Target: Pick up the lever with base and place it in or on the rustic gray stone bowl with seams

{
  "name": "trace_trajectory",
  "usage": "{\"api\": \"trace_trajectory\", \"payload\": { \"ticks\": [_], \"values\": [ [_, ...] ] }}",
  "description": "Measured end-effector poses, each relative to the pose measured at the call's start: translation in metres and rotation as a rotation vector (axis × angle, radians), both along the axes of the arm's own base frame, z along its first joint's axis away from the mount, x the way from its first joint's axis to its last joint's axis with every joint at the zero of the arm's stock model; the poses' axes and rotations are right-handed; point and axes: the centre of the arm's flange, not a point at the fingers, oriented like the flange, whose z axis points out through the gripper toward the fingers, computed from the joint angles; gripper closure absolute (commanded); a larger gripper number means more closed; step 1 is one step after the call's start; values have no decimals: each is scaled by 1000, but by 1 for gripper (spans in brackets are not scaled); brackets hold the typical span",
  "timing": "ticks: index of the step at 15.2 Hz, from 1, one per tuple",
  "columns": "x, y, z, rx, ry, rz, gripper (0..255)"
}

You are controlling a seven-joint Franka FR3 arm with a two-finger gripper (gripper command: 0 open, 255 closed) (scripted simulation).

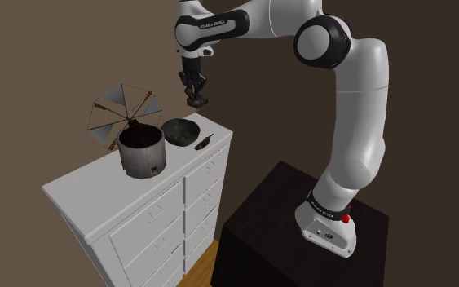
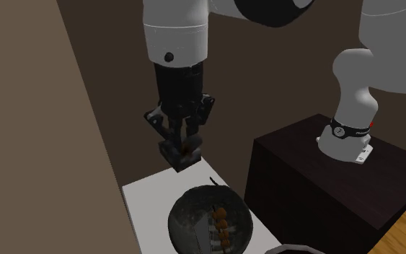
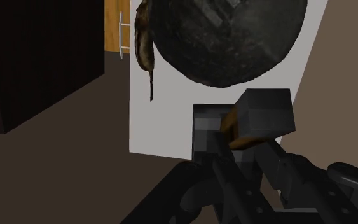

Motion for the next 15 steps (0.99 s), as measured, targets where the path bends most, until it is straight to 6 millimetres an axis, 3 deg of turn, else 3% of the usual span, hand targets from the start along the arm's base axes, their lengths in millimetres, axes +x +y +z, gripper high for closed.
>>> {"api": "trace_trajectory", "payload": {
  "ticks": [7,15],
  "values": [
    [-9,89,8,0,0,0,255],
    [-11,101,-26,0,1,-1,255]
  ]
}}
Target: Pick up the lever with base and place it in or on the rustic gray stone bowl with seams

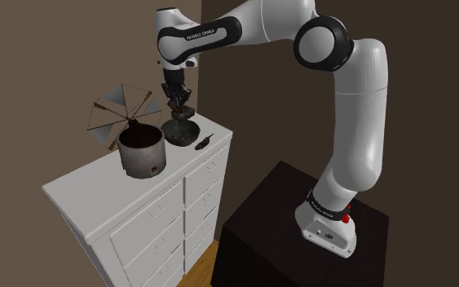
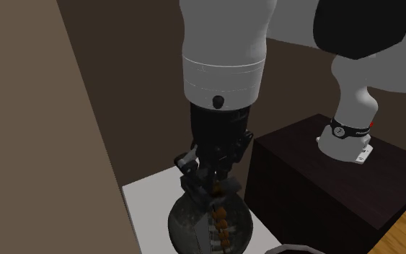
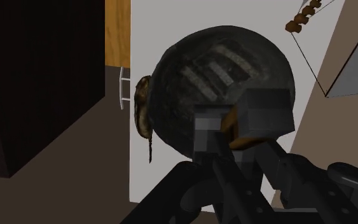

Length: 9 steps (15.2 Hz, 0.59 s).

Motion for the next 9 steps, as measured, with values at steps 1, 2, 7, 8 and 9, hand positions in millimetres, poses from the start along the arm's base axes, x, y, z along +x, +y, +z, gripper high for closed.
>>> {"api": "trace_trajectory", "payload": {
  "ticks": [1,2,7,8,9],
  "values": [
    [-1,0,-5,0,0,0,255],
    [0,-1,-10,0,0,0,255],
    [0,-1,-36,0,0,0,255],
    [0,0,-41,0,0,0,255],
    [0,0,-46,0,0,0,255]
  ]
}}
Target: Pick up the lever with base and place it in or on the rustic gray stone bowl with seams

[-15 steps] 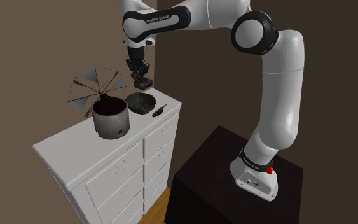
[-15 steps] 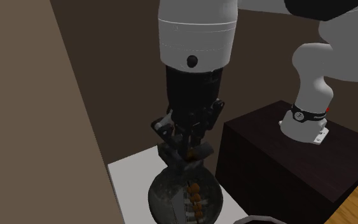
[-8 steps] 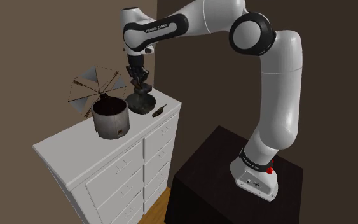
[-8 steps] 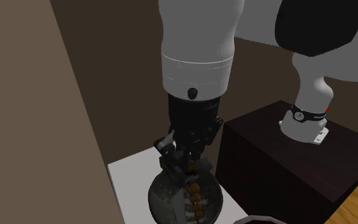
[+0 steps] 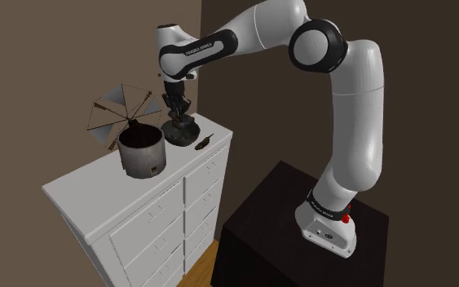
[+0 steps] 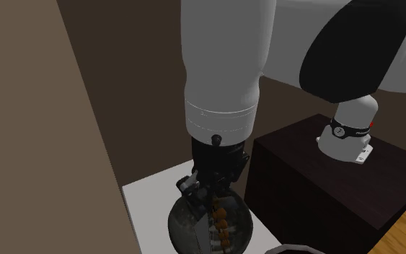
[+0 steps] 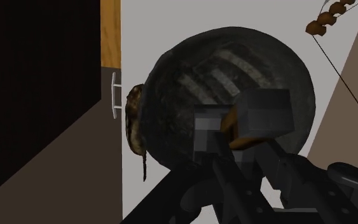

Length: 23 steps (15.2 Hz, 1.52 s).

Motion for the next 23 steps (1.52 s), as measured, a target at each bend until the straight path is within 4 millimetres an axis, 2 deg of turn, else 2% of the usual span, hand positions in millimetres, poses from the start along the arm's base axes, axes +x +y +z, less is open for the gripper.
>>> {"api": "trace_trajectory", "payload": {
  "ticks": [6,7,13,18,23],
  "values": [
    [0,-1,-4,0,0,0,255],
    [0,-1,-4,0,0,0,0],
    [0,-1,-4,0,-1,0,0],
    [2,3,41,0,-2,0,0],
    [2,4,46,0,-1,0,0]
  ]
}}
